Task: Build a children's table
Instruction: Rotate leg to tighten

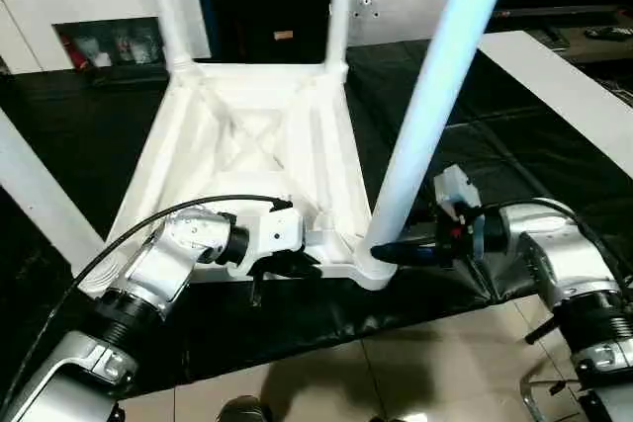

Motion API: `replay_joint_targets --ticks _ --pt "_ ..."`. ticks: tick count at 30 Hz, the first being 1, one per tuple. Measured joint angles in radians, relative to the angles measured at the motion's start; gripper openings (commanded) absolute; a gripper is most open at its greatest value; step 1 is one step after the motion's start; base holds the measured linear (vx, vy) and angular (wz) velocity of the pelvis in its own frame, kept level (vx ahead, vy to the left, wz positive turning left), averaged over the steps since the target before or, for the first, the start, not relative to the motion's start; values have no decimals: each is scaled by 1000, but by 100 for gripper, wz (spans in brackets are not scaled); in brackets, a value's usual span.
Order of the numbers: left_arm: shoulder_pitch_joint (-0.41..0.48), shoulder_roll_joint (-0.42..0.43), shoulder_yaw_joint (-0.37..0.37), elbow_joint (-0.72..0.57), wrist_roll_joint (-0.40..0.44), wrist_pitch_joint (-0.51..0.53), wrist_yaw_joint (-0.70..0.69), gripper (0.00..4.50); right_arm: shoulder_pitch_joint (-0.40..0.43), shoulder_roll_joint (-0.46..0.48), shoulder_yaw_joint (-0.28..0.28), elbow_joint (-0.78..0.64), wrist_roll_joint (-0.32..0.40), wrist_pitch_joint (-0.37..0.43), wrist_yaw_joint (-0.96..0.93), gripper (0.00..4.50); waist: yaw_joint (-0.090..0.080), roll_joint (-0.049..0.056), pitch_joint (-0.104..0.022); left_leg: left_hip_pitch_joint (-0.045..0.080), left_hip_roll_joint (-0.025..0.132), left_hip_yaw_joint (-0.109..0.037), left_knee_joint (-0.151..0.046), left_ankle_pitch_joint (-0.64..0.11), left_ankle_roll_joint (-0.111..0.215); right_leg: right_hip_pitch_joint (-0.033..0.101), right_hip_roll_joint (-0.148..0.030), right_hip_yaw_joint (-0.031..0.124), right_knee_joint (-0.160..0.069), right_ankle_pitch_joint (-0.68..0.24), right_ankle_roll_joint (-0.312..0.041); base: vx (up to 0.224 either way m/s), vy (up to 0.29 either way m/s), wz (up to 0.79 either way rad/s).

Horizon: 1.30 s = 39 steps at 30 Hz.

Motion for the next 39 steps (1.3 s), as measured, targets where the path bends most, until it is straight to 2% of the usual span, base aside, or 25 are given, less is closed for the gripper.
replay_joint_targets --ticks 7,12,17,23,25,27,29,30,31,33,36,39 --pt "-2 -3 -1 1 -2 0 -9 0 -2 5 6 10 0 6 12 200 0 0 0 0 0 0 0 0 0 0 0 0 0 0 0 0 0 0" --pt "-3 -3 1 7 -9 8 -9 0 -2 6 6 4 2 32 10 194 0 0 0 0 0 0 0 0 0 0 0 0 0 0 0 0 0 0" --pt "-3 -26 30 7 -12 97 50 0 1 46 -6 -25 -8 99 -106 194 -7 0 0 2 0 0 0 0 0 0 1 0 1 -1 1 0 0 0" --pt "-3 -98 72 -1 12 241 211 0 -6 154 -67 -44 -53 212 -414 194 -64 0 0 7 0 -1 0 0 0 1 1 0 -2 -2 4 0 0 0" --pt "-3 -153 95 -4 26 321 303 0 -29 219 -97 -34 -83 260 -562 194 -89 0 0 10 -1 -1 0 0 0 1 1 -1 -3 -2 4 0 0 0" --pt "-13 -207 108 -1 51 368 395 0 -69 255 -106 -5 -112 287 -681 194 -107 -1 1 11 -1 -3 1 0 0 2 1 -4 -6 -3 4 0 0 0" --pt "-22 -238 110 10 63 385 452 0 -84 274 -111 12 -125 292 -743 194 -113 0 1 12 -1 -7 -1 0 0 4 1 -11 -15 -3 5 0 0 0" --pt "-33 -261 112 26 75 393 491 0 -93 293 -124 29 -132 288 -795 229 -115 4 1 12 -1 -12 -2 0 0 8 1 -21 -24 -3 5 0 0 0" --pt "-40 -273 112 34 82 396 509 0 -96 305 -132 34 -135 287 -823 229 -117 6 2 11 -1 -16 -2 0 0 11 0 -29 -31 -3 5 0 0 0" --pt "-47 -287 114 48 85 396 538 0 -101 323 -141 41 -137 283 -862 264 -121 14 7 12 1 -28 -7 0 0 21 0 -43 -51 -3 5 0 0 0" --pt "-47 -303 116 50 88 401 561 0 -100 332 -141 41 -154 266 -880 299 -130 19 11 15 -2 -27 -11 0 0 28 -11 -56 -60 -3 5 0 0 0" --pt "-47 -303 114 48 90 400 558 0 -85 331 -139 34 -160 238 -863 320 -133 19 11 15 -5 -25 -10 -1 0 28 -17 -59 -62 -3 5 0 0 0"
